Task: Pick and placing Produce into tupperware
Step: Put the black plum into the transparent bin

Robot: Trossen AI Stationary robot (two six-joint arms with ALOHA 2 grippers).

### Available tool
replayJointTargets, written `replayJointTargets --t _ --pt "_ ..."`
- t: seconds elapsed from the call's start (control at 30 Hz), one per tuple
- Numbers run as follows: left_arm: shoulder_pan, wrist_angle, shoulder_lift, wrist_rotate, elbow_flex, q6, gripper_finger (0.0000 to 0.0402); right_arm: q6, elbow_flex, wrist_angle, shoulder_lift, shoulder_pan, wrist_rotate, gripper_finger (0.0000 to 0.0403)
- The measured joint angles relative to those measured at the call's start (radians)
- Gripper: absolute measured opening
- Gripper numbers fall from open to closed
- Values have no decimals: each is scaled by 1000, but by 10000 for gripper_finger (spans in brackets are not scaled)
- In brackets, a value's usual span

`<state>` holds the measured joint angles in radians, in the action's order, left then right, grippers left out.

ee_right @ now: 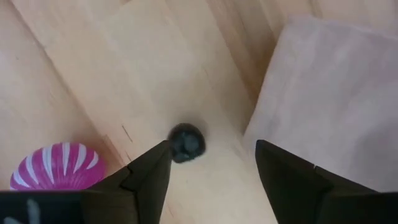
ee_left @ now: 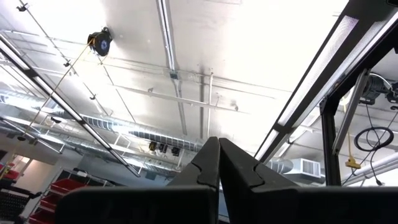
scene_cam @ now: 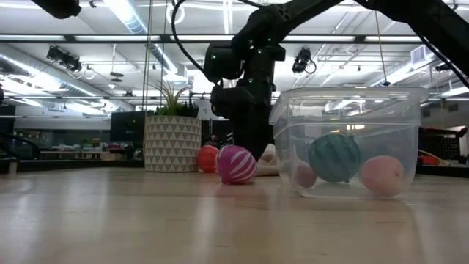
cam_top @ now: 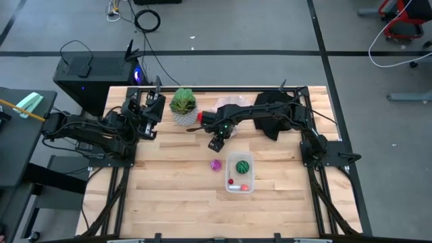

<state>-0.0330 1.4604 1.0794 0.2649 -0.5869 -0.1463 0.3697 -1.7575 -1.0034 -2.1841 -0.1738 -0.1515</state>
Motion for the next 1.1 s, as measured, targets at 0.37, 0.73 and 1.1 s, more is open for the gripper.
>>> replayJointTargets --t 0.37,0.73,1.1 --pt "0 0 0 0 0 0 22 54 31 25 0 26 -38 270" --pt "0 0 0 0 0 0 16 68 36 54 -24 29 -53 251" --pt "0 1 0 0 0 0 14 73 35 68 -28 35 -56 226"
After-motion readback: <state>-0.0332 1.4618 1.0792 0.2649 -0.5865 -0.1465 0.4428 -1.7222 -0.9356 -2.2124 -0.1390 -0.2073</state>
